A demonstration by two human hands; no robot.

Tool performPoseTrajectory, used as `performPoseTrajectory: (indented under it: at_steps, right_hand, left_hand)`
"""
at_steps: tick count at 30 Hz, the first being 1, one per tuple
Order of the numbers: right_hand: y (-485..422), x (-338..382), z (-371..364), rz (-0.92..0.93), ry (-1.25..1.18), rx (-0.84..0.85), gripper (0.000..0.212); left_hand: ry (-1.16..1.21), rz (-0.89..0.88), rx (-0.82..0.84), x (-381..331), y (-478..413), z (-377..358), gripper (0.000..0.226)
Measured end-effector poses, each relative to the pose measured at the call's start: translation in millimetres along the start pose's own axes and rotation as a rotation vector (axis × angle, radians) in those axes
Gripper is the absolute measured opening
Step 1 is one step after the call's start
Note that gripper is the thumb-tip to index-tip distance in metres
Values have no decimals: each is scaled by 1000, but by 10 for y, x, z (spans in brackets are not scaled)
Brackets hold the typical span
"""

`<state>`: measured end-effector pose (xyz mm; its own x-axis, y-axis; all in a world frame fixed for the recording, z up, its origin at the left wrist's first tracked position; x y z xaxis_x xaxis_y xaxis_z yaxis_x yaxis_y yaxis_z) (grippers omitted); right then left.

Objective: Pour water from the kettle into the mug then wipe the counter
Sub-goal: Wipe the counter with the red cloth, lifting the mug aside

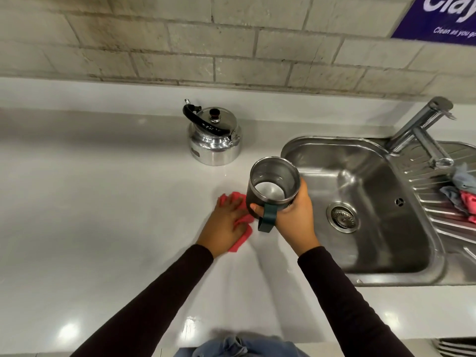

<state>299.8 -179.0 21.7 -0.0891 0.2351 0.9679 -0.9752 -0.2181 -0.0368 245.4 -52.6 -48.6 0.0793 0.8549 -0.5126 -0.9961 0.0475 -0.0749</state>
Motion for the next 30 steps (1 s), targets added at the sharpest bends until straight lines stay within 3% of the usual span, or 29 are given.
performPoseTrajectory:
  at_steps: [4,6,11,14,19,23,25,30]
  right_hand:
    - [-24,2,-15,-17,-48,15,85]
    - [-22,8,-65,-34,-99,43,83]
    - [37,-68,-317,-73,-141,95,80]
    - [127,-91,-574,-88,-167,169,79]
    - [208,-166,-974,-128,-202,234,76]
    - [222,-185,-1097,-105,-170,224,84]
    - [213,-197,-1125,-90,-183,230,86]
    - [158,-185,-1196,-44,-41,353,95]
  left_hand:
    - [-49,-194,77,-140,454,-11,35]
    - [-38,-211,54,-4,681,101,32]
    - [22,73,-154,713,882,633,36]
    - [10,157,-293,869,963,862,44]
    - [11,330,-306,1015,1148,826,46]
    - [33,355,-320,819,1445,712,41]
    - [55,314,-260,657,1571,565,39]
    - [15,-40,-30,-24,1450,118,35]
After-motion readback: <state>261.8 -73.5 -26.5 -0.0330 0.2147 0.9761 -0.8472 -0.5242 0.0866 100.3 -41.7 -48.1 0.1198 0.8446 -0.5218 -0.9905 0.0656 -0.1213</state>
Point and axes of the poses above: each hand's wrist, its own y-axis away from the middle knuckle, its own z-axis out of the back of the hand, x = y × z, the point moved 10 cm from there along -y, towards the middle knuckle, and after that the axes turned 3 degrees about -y, right-handed, at the moved point
